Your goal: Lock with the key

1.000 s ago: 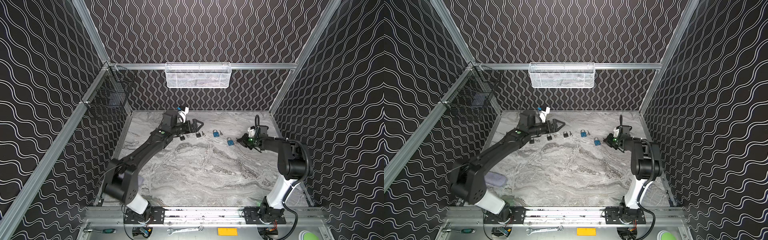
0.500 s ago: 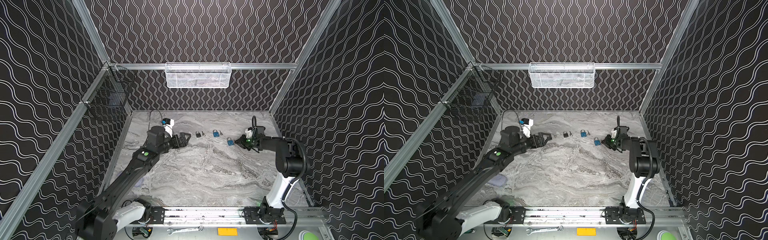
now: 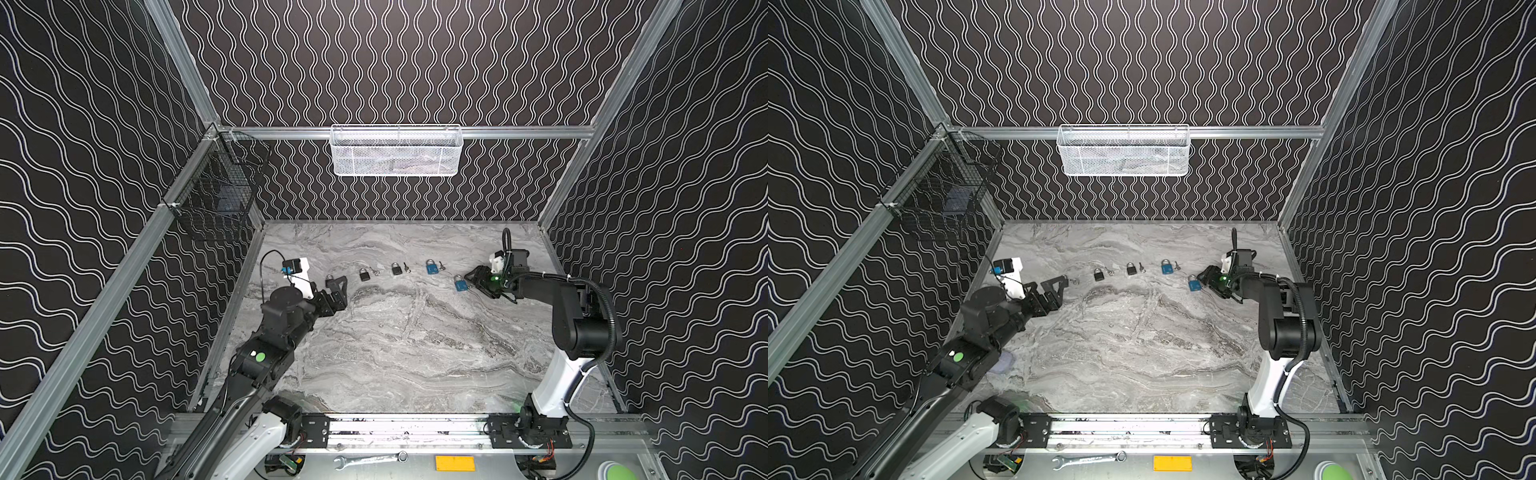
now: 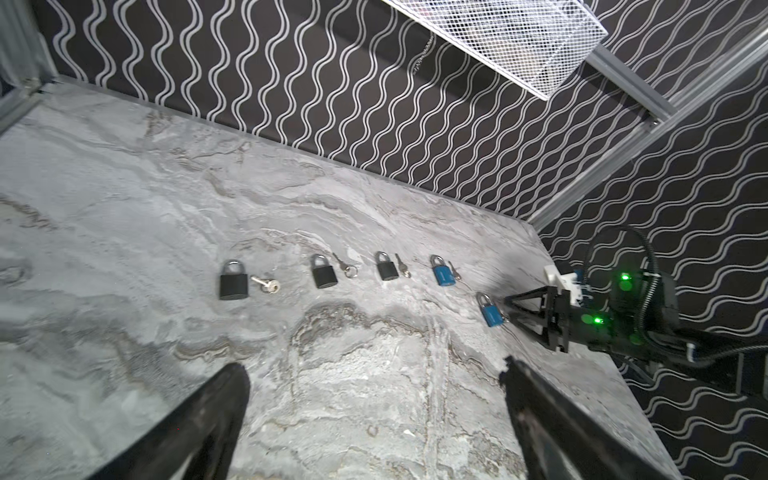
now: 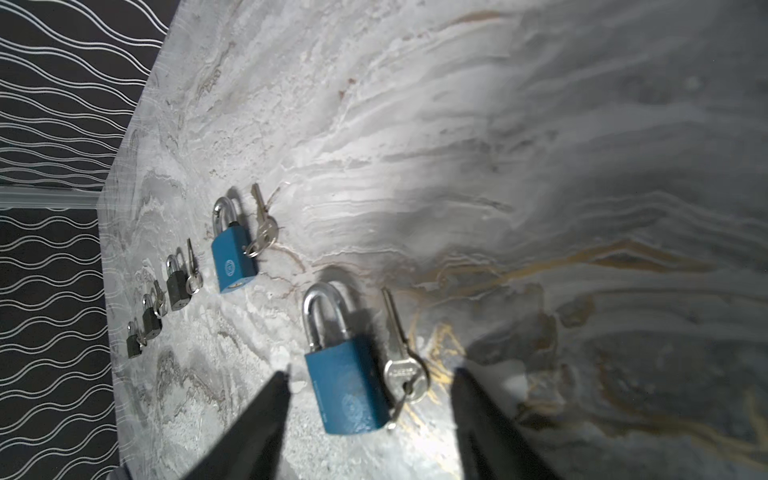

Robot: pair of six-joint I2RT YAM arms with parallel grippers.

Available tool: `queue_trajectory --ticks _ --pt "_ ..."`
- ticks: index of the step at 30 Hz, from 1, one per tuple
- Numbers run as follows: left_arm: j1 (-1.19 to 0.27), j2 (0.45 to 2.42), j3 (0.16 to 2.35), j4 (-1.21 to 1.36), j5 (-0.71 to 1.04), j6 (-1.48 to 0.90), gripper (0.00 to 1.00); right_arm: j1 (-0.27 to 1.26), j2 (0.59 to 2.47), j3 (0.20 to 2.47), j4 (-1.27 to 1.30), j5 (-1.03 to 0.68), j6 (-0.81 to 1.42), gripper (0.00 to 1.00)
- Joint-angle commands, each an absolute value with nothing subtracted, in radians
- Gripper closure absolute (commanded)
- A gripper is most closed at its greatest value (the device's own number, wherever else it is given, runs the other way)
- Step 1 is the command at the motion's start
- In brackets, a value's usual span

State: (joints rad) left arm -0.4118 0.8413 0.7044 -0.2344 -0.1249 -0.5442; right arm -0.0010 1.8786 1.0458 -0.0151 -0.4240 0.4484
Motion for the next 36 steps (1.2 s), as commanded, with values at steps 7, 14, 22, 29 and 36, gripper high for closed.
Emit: queue_trajectory --ticks 7,14,22,29,36 --pt "-0.41 0.815 0.73 -0.308 -0.333 -0.485 0.01 0.0 1.713 1.059 -0.191 -0.284 0.398 0.0" --pt "-0.41 0.844 0.739 -0.311 -0.399 -0.426 0.01 0.0 1.483 1.047 -0.238 -0.177 0.392 0.0" --pt "-0.409 0.871 0.729 -0.294 -0.567 -0.404 0.01 0.019 1.265 1.064 -0.277 -0.013 0.395 0.0" --pt "-0.41 1.035 0.708 -0.25 -0.662 -0.367 0.01 0.027 1.053 0.9 -0.076 -0.016 0.333 0.0" --pt "-0.41 1.039 0.557 0.022 -0.642 -0.238 0.01 0.044 0.876 0.558 0.331 0.051 0.242 0.0"
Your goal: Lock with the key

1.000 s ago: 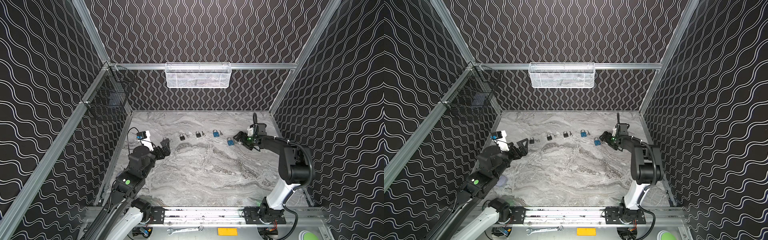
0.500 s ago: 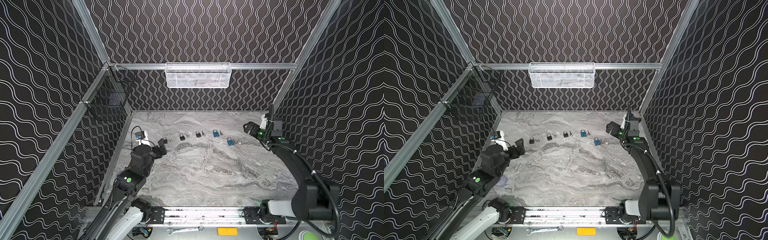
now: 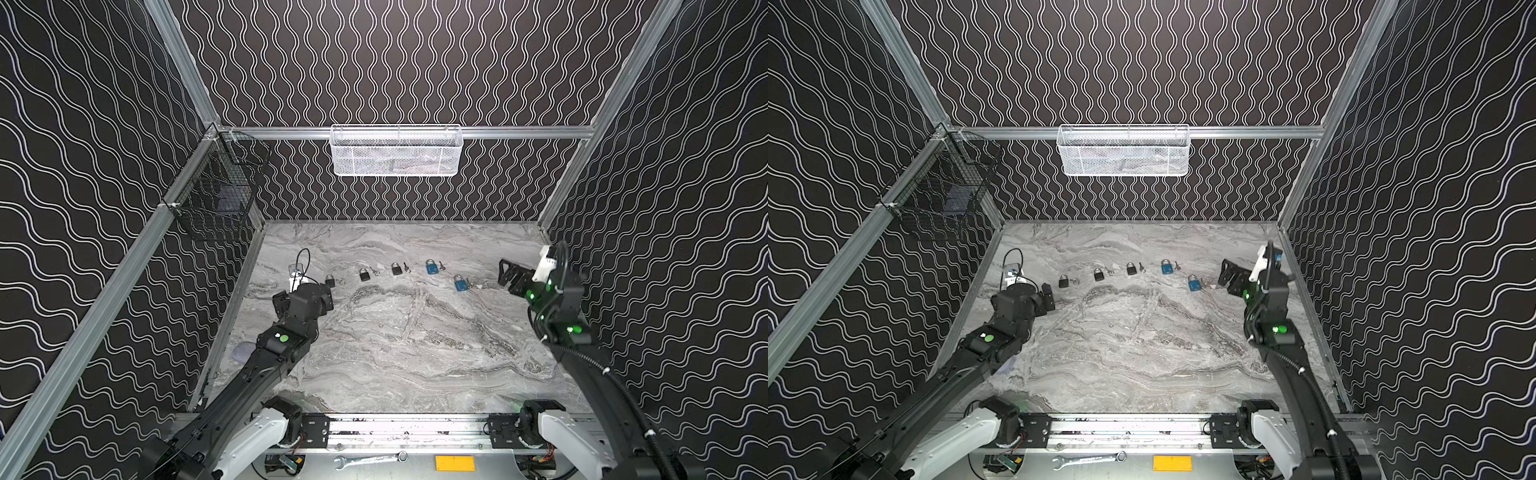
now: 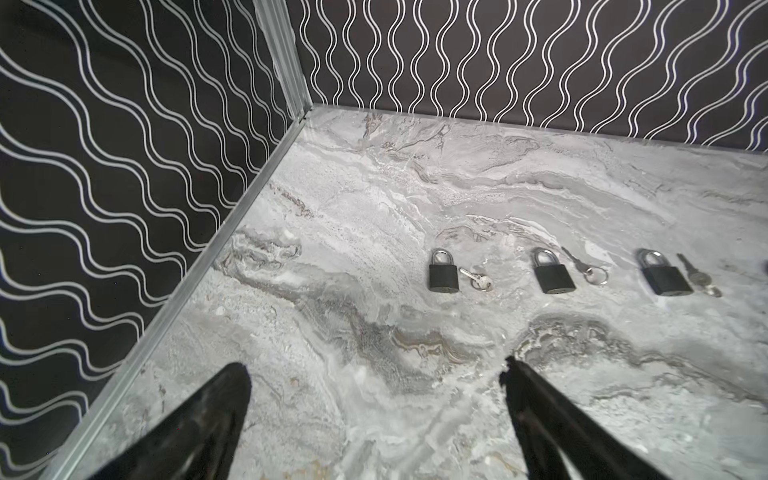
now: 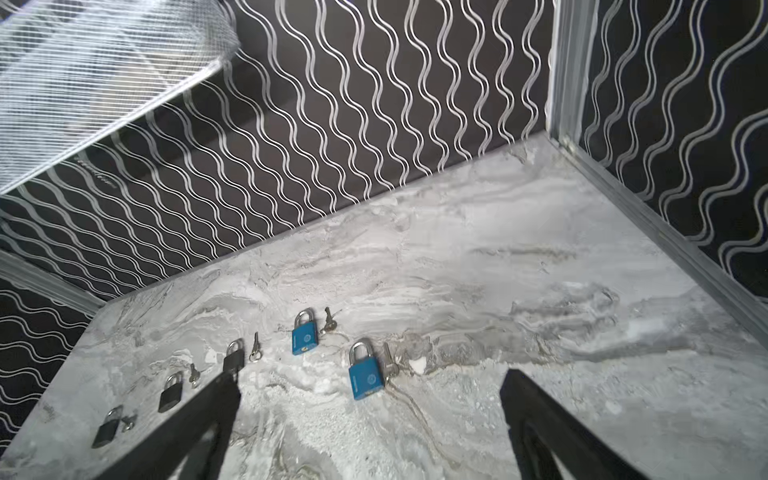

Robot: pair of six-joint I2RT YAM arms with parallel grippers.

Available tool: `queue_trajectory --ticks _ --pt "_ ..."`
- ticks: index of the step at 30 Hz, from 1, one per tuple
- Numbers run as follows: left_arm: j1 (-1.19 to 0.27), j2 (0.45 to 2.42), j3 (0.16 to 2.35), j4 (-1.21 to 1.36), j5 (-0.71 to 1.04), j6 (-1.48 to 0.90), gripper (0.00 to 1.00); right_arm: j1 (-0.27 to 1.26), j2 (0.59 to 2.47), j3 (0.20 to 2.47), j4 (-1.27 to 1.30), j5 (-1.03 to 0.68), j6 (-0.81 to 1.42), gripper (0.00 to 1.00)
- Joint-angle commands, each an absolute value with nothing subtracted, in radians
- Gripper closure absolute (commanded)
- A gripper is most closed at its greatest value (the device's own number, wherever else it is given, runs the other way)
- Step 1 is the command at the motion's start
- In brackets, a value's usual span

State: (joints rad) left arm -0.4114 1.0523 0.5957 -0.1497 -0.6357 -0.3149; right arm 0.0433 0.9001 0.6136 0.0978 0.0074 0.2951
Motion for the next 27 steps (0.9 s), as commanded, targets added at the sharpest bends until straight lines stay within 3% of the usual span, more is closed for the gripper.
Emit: queue_trajectory --ticks 1,4,10,17,27 --pt "-0.409 1.027 0.528 0.071 -0.623 -0.215 0.01 0.044 0.874 0.537 0.339 0.065 0.235 0.0" --pt "-0.409 1.003 0.452 0.208 -0.593 -0.144 0.01 0.043 0.905 0.509 0.312 0.123 0.234 0.0" --pt "-0.41 0.977 0.308 0.496 -0.608 -0.029 0.01 0.043 1.014 0.496 0.291 0.081 0.148 0.0" --pt "-0.396 1.161 0.267 0.798 -0.665 0.157 0.01 0.041 1.057 0.378 0.498 0.175 0.122 0.0" --pt "-0.28 1.277 0.22 0.979 -0.402 0.158 0.02 0.029 1.139 0.211 0.854 0.206 0.091 0.0"
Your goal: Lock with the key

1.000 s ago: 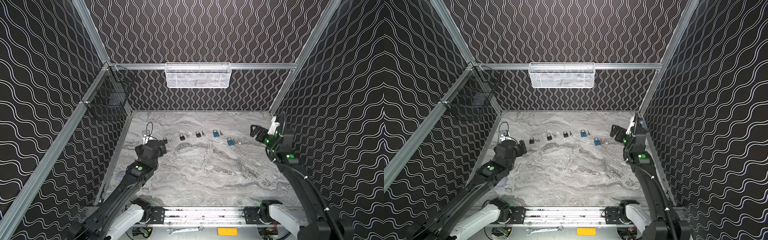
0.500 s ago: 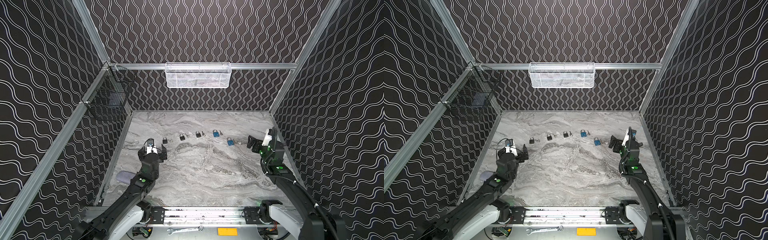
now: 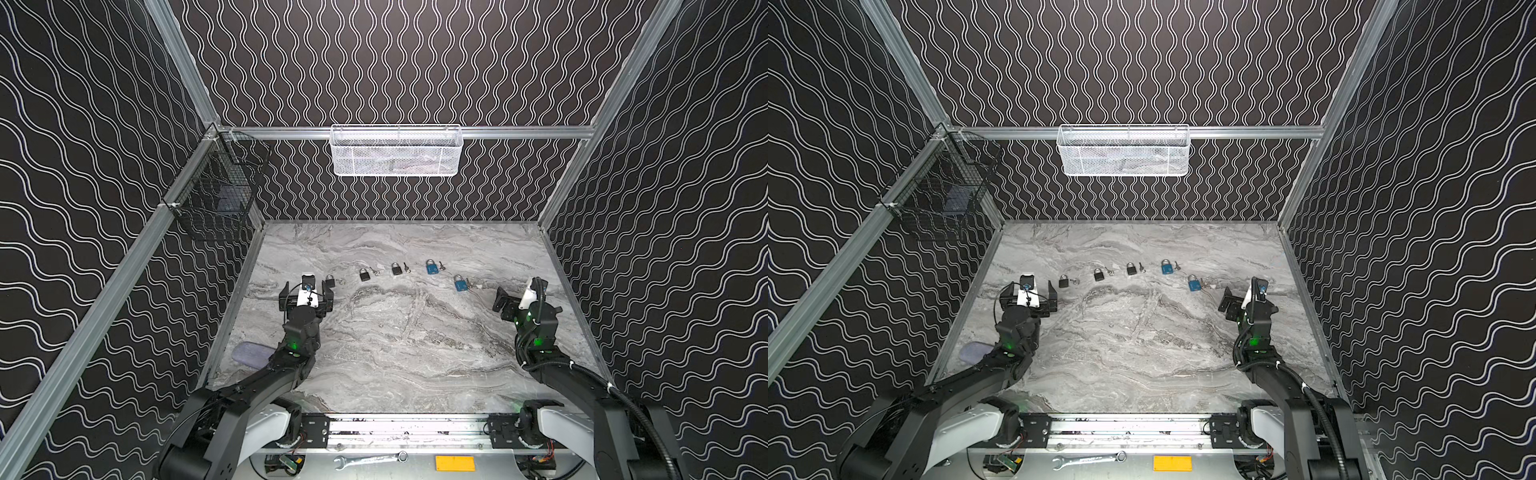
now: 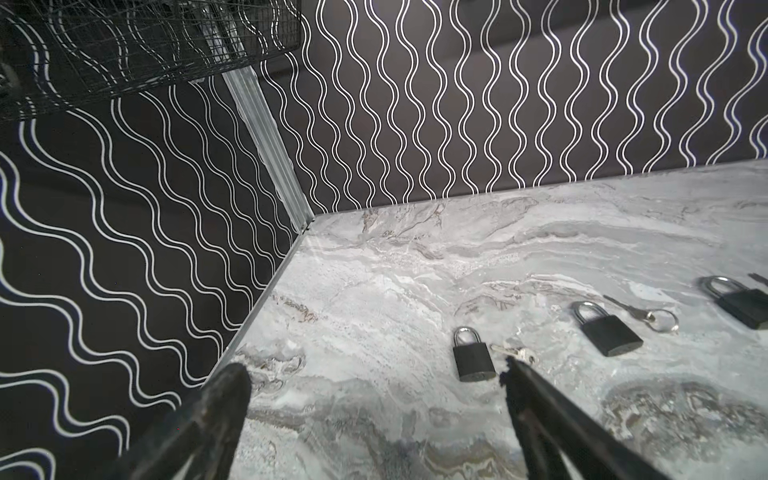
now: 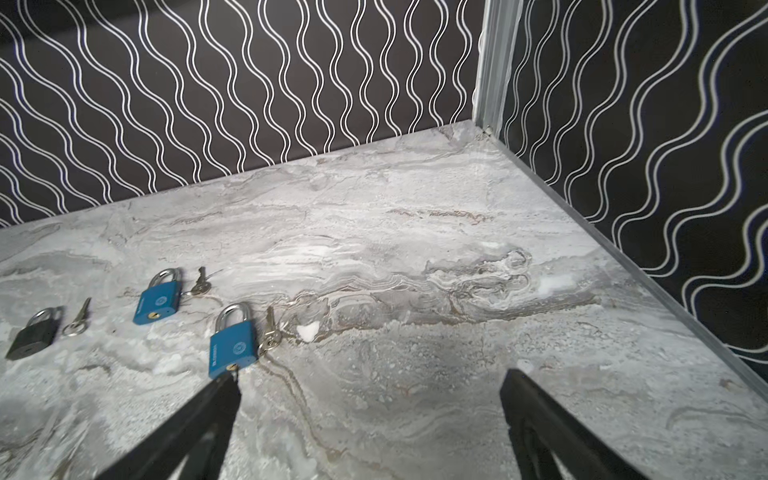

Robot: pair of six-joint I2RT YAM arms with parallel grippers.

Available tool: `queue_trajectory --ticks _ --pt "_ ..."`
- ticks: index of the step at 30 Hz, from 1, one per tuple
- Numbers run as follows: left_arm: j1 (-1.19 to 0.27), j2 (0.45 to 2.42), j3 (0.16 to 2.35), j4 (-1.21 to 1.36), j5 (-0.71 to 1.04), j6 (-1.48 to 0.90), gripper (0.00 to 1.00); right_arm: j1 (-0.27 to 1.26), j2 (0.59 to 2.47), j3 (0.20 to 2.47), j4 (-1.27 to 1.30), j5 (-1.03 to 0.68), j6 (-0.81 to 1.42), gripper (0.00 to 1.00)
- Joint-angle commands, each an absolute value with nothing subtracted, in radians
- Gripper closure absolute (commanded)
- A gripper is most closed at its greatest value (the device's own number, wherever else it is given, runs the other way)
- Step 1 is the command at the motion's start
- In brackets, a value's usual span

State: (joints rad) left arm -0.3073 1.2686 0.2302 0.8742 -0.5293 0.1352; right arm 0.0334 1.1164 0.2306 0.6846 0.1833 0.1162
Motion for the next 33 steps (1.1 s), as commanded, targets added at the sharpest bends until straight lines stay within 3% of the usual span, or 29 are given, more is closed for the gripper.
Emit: queue_trajectory --ticks 1,3,10,15,21,27,33 --pt "-0.267 1.285 0.209 1.007 -0.366 0.157 0.02 0.027 1.153 0.204 0.875 0.209 0.088 0.0" --pt "-0.246 1.323 0.206 1.059 -0.285 0.16 0.03 0.022 1.187 0.184 0.941 0.217 0.098 0.0" --pt "-0.233 1.455 0.203 1.159 -0.253 0.17 0.02 0.016 1.292 0.13 1.18 0.222 0.034 0.0" --pt "-0.215 1.56 0.19 1.295 -0.241 0.182 0.01 0.0 1.329 0.126 1.225 0.143 0.004 0.0" --pt "-0.201 1.624 0.202 1.324 -0.183 0.188 0.01 -0.041 1.464 0.065 1.481 0.046 -0.002 0.0" --pt "-0.181 1.684 0.226 1.331 -0.166 0.177 0.01 -0.058 1.554 0.064 1.574 0.018 0.003 0.0" --pt "-0.169 1.676 0.252 1.273 -0.162 0.163 0.01 -0.08 1.545 0.104 1.491 -0.015 0.024 0.0"
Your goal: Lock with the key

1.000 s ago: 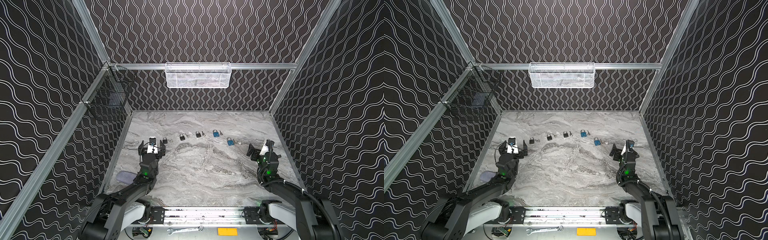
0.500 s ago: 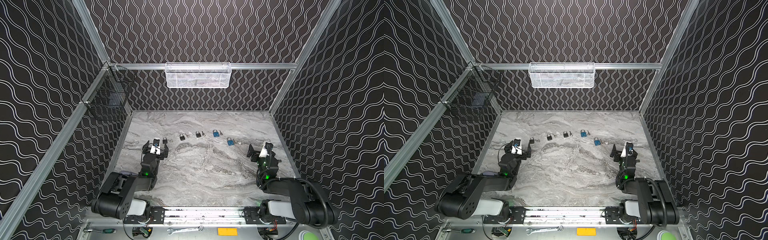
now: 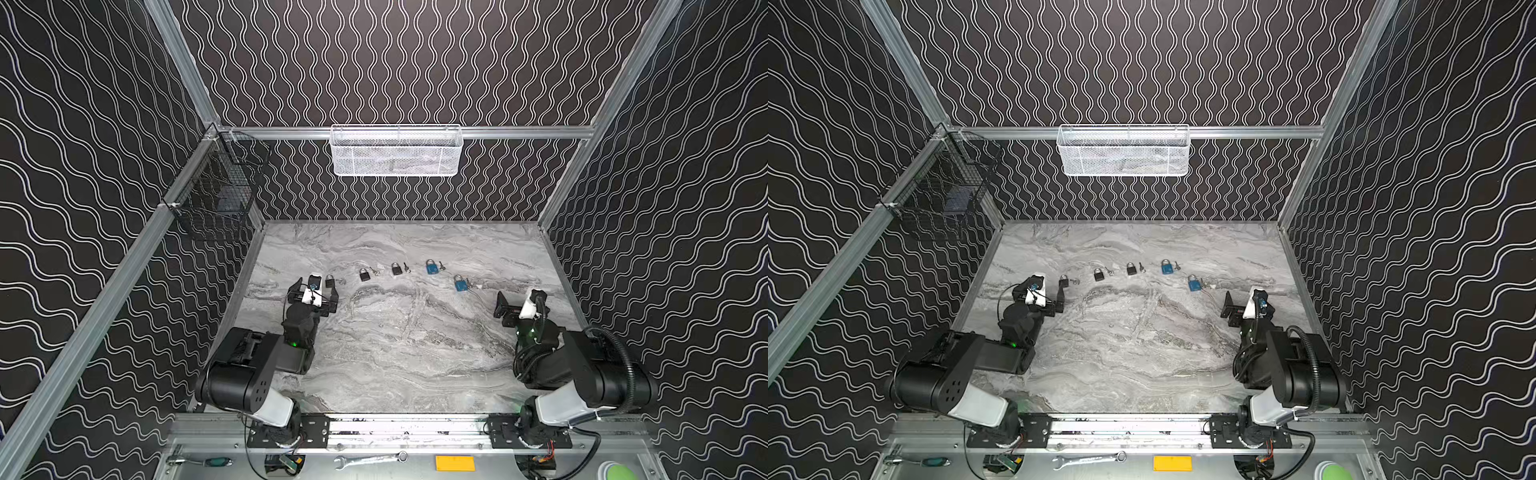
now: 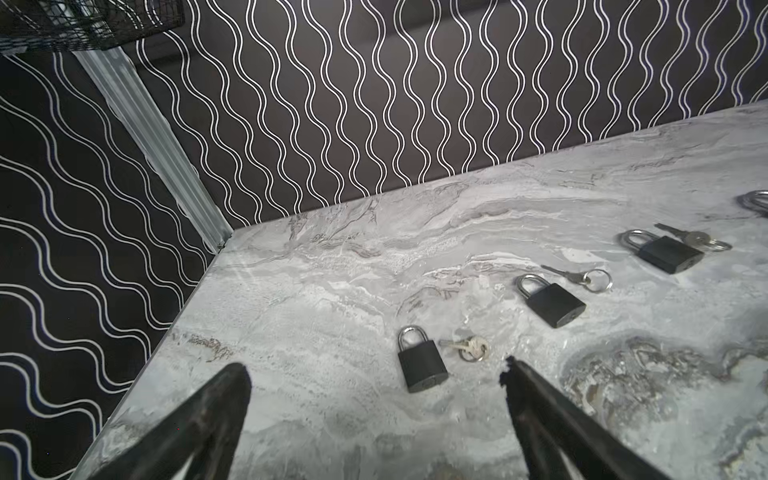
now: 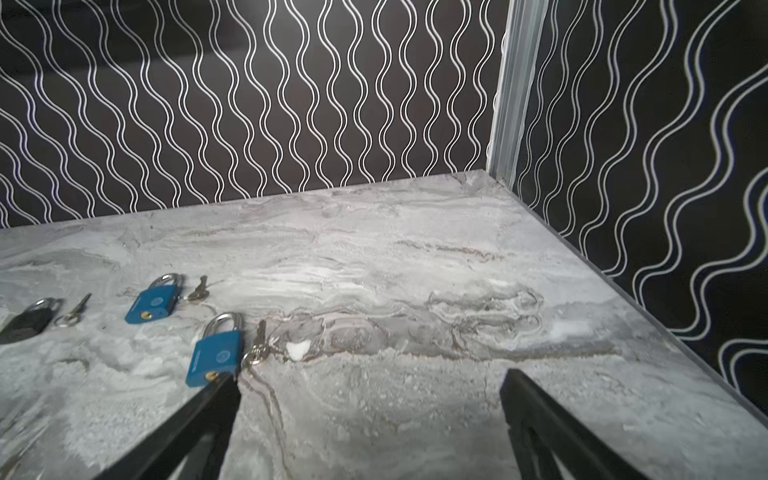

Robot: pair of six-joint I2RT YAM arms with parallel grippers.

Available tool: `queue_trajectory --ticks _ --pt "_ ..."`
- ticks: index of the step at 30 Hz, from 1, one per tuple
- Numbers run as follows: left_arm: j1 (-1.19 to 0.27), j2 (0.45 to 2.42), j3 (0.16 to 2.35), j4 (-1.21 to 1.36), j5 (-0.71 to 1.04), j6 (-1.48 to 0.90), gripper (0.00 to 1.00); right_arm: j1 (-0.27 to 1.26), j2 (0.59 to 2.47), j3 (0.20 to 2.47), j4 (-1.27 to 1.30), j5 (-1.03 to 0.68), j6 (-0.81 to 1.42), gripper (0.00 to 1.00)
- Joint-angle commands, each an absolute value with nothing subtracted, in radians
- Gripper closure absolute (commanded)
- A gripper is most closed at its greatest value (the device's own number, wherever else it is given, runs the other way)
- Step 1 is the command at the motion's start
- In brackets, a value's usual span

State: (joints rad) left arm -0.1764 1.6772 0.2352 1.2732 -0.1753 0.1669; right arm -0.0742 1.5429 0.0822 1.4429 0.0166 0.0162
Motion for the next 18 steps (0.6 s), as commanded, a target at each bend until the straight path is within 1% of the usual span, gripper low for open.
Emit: queue_trajectory --ticks 1,4,8,14,18 --pt "-0.167 1.679 0.252 1.277 -0.161 0.165 0.01 -0.082 1.544 0.12 1.461 -0.015 0.027 0.0" --pt "-0.164 1.676 0.267 1.24 -0.172 0.156 0.01 -0.085 1.528 0.197 1.283 0.001 0.035 0.0" --pt "-0.14 1.668 0.333 1.111 -0.211 0.11 0.02 -0.084 1.533 0.273 1.145 0.014 0.025 0.0" --pt "-0.112 1.666 0.363 1.047 -0.248 0.059 0.01 -0.083 1.537 0.273 1.153 0.017 0.022 0.0" --pt "-0.104 1.667 0.365 1.045 -0.239 0.056 0.01 -0.082 1.536 0.268 1.164 0.015 0.02 0.0"
